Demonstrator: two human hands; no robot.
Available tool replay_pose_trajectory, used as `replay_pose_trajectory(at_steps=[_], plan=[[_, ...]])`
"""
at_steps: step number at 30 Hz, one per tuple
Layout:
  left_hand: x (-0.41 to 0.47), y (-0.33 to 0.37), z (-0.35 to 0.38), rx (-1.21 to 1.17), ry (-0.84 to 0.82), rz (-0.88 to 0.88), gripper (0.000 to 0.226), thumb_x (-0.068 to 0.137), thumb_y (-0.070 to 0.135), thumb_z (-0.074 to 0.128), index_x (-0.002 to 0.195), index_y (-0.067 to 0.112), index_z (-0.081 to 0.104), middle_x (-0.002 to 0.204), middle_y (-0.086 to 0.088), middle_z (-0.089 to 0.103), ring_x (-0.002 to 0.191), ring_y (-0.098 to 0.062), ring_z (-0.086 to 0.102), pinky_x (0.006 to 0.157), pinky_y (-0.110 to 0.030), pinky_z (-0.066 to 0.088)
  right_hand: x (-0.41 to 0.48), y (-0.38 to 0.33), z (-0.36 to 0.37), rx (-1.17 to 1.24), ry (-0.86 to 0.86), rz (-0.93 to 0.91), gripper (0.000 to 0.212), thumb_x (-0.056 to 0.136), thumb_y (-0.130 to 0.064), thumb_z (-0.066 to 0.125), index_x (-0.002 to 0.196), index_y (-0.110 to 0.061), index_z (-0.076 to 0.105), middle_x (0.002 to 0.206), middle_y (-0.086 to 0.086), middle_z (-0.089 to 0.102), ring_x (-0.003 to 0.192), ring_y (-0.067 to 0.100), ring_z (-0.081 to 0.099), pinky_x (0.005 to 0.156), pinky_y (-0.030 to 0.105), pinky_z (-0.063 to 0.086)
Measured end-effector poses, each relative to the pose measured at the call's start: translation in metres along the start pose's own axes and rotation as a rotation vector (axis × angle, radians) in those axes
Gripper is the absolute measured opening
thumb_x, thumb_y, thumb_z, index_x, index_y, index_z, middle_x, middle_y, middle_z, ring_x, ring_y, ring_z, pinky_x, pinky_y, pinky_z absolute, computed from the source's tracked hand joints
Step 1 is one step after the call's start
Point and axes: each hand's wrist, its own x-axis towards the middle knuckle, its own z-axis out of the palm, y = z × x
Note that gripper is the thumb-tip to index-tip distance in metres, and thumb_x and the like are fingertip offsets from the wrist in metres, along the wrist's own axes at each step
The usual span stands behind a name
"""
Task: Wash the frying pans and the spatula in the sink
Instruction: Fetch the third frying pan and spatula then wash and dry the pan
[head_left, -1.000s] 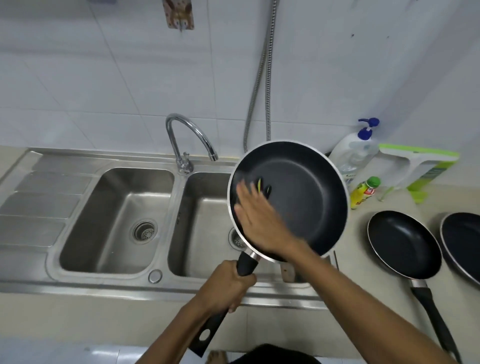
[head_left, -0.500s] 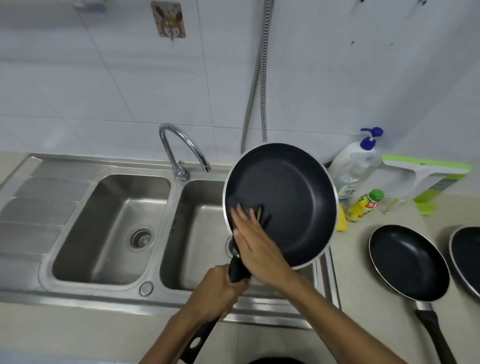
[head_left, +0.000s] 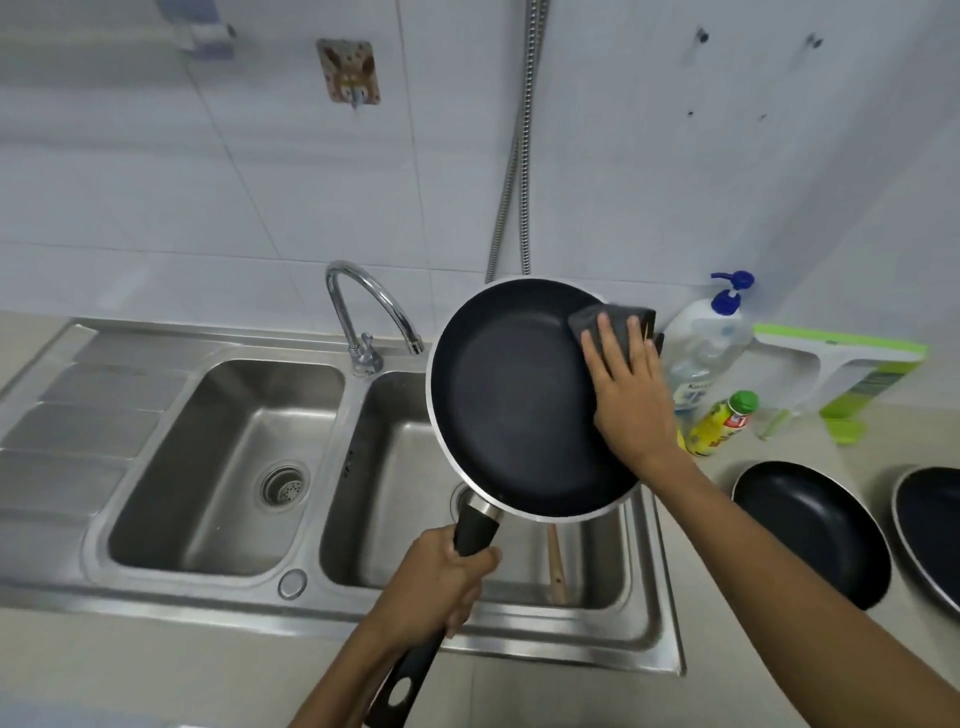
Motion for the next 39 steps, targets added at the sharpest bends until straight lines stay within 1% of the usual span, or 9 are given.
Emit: replay_pose_trajectory(at_steps=[4,9,14,18,21,27,29,36,39], plan=[[-0.002,-0.006,0.001,0.004,0.009,-0.027,0.03,0.092,0.014,0.064,0.075,0.012,0.039,0.047,-0.004,0.039,0.035,-0.017,0.031,0.037,-0.023,0.03,-0.072,-0.014,0.013,0.192,-0.188,-0.029,0.077,0.083,-0.016,0.054,0.157,-0.011,0.033,0.162,0.017,0.032,0.149,0.044,0.028,0.123,0.051,0.023],[-0.004,-0.007,0.004,0.11,0.047,-0.018,0.025,0.091,0.015,0.062,0.075,0.011,0.043,0.048,-0.006,0.044,0.036,-0.019,0.037,0.038,-0.025,0.032,-0.105,-0.099,-0.029,0.609,-0.281,-0.326,0.056,0.109,-0.021,0.029,0.162,-0.023,0.011,0.168,-0.011,0.004,0.156,0.013,-0.004,0.116,0.014,-0.012],[-0.011,-0.001,0.013,0.168,0.029,0.018,0.026,0.089,0.019,0.063,0.073,0.013,0.044,0.051,-0.004,0.045,0.04,-0.02,0.038,0.04,-0.026,0.033,-0.006,-0.096,-0.022,0.492,-0.052,-0.18,0.057,0.106,-0.015,0.035,0.161,-0.012,0.018,0.169,0.006,0.016,0.156,0.035,0.008,0.128,0.041,0.008],[-0.006,0.007,0.005,0.167,0.039,0.03,0.026,0.09,0.021,0.065,0.075,0.014,0.046,0.053,-0.003,0.047,0.041,-0.019,0.04,0.041,-0.025,0.035,0.008,-0.026,0.008,0.403,-0.07,0.039,0.078,0.088,0.003,0.05,0.16,-0.015,0.025,0.168,0.008,0.021,0.153,0.043,0.016,0.121,0.055,0.026],[0.003,0.007,-0.006,0.137,0.051,0.025,0.024,0.092,0.02,0.064,0.077,0.013,0.046,0.054,-0.005,0.047,0.042,-0.019,0.039,0.041,-0.025,0.034,-0.047,-0.019,0.02,0.428,-0.154,-0.014,0.086,0.081,0.008,0.056,0.159,-0.016,0.028,0.166,0.008,0.026,0.152,0.037,0.023,0.121,0.05,0.03],[0.017,0.001,-0.003,0.218,0.058,-0.009,0.022,0.091,0.021,0.064,0.077,0.013,0.05,0.054,-0.004,0.048,0.043,-0.019,0.04,0.04,-0.025,0.035,-0.116,-0.09,-0.001,0.881,-0.251,0.076,0.061,0.094,0.005,0.048,0.145,-0.027,0.055,0.155,-0.009,0.046,0.141,0.01,0.044,0.118,0.019,0.029],[0.02,0.001,-0.005,0.217,0.04,-0.023,0.021,0.09,0.021,0.065,0.078,0.013,0.05,0.055,-0.004,0.049,0.045,-0.02,0.04,0.042,-0.026,0.035,-0.122,-0.09,-0.017,0.953,-0.279,0.042,0.055,0.096,0.004,0.045,0.14,-0.025,0.06,0.148,-0.011,0.054,0.137,0.004,0.047,0.118,0.016,0.029],[0.021,-0.014,0.01,0.046,0.032,-0.087,0.024,0.092,0.012,0.063,0.077,0.013,0.045,0.052,-0.001,0.041,0.04,-0.014,0.035,0.039,-0.024,0.033,-0.163,-0.012,-0.007,0.491,-0.09,0.212,0.046,0.083,0.008,0.06,0.121,-0.014,0.069,0.124,0.005,0.069,0.101,0.029,0.065,0.092,0.034,0.051],[0.022,-0.024,0.01,-0.022,0.049,-0.11,0.03,0.091,0.008,0.063,0.073,0.015,0.039,0.048,0.001,0.037,0.039,-0.013,0.032,0.039,-0.023,0.03,-0.191,0.028,0.029,0.323,-0.074,0.366,0.046,0.081,0.008,0.064,0.123,-0.01,0.069,0.129,0.009,0.066,0.104,0.035,0.063,0.091,0.043,0.057]])
